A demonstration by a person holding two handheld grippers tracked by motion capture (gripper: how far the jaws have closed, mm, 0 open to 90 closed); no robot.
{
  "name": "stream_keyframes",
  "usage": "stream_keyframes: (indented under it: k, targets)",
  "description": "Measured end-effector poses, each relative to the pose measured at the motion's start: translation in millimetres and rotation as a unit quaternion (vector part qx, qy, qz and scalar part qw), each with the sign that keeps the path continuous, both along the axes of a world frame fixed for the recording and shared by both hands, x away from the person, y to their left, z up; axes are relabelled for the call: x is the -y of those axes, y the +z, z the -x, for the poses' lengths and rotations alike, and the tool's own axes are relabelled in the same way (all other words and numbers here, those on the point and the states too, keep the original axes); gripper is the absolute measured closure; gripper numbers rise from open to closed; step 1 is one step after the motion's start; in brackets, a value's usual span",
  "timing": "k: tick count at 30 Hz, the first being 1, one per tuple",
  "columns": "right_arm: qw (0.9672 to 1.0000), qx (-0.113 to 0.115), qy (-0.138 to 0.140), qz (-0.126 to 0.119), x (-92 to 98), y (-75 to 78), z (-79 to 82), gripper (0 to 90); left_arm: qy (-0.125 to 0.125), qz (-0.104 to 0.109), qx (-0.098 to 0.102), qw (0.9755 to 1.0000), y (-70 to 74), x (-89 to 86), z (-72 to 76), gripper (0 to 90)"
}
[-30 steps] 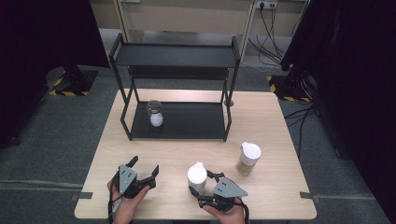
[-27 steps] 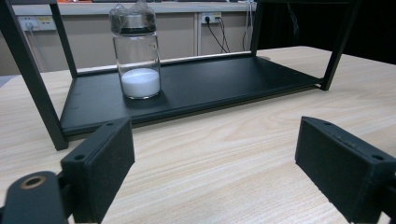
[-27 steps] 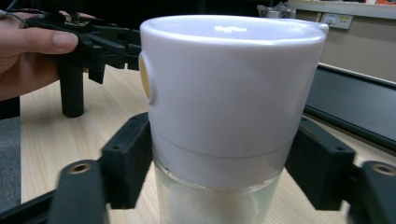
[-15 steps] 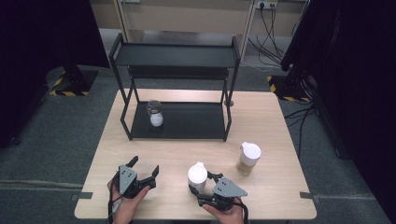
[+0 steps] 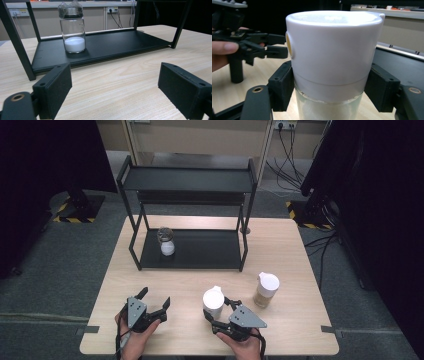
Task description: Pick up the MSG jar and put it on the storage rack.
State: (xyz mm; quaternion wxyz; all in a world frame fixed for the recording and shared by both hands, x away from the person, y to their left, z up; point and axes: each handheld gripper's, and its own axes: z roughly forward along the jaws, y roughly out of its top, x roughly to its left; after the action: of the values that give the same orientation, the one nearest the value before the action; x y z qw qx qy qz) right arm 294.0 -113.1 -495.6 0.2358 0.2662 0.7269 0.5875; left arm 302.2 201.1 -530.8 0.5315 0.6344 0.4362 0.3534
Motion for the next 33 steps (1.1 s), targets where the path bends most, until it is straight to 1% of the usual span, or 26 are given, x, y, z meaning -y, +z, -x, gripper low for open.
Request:
stream_keyframes:
  k: [8,17,33]
  targets:
    - [0.9998,0.007,-0.018,-0.005,-4.4,9.6,-8.5,30.7,-0.001,-0.001,0.000,1.0000,0.0,0.0,0.0,11.4]
    - [0.9995,0.014,-0.027,-0.006,-10.1,21.3,-22.7,30.8,-0.001,-0.002,0.000,1.0000,0.0,0.1,0.0,11.4]
    - [0.9989,0.013,-0.043,-0.012,-18.7,25.7,-37.3,30.8,-0.002,-0.003,0.001,1.0000,0.0,0.1,0.2,11.4]
